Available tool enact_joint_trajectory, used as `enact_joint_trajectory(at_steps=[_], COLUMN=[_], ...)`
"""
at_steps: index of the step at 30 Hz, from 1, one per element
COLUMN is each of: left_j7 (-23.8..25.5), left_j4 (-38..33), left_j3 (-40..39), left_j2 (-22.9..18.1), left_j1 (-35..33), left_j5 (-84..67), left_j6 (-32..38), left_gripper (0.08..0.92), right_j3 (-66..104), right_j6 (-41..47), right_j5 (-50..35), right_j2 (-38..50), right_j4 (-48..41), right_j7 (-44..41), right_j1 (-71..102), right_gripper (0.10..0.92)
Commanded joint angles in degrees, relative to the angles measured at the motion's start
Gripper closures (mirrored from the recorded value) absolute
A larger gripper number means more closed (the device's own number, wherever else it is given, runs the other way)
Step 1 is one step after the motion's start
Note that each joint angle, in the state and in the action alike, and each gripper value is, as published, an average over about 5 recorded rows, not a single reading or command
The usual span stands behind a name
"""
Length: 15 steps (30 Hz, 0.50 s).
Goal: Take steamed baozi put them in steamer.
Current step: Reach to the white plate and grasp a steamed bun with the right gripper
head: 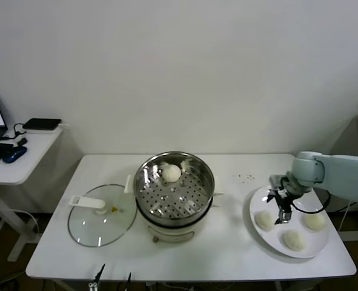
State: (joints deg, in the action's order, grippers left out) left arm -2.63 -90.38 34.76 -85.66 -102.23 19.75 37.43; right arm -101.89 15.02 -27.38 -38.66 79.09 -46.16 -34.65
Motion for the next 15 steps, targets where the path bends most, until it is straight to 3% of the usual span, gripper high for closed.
enact_joint_trajectory(at_steps=[1, 15], left_j7=[0.0, 0.1], left_j4=[0.1, 0.1], left_j3=[0.3, 0.6], left_j2=[-0.1, -0.2], left_j1=[0.0, -0.1], left_j5=[0.2, 0.7], left_j6=[0.1, 0.0], left_gripper=[0.177, 0.177], right_j3=[9.7, 12.3], right_j6=[2.7, 2.5], right_j5=[2.9, 3.0], right_j2=[0.8, -0.8], right_j4=[-3.8, -5.4], right_j7=[0.7, 0.3], right_j1=[10.6, 13.1], right_gripper=[0.203, 0.203])
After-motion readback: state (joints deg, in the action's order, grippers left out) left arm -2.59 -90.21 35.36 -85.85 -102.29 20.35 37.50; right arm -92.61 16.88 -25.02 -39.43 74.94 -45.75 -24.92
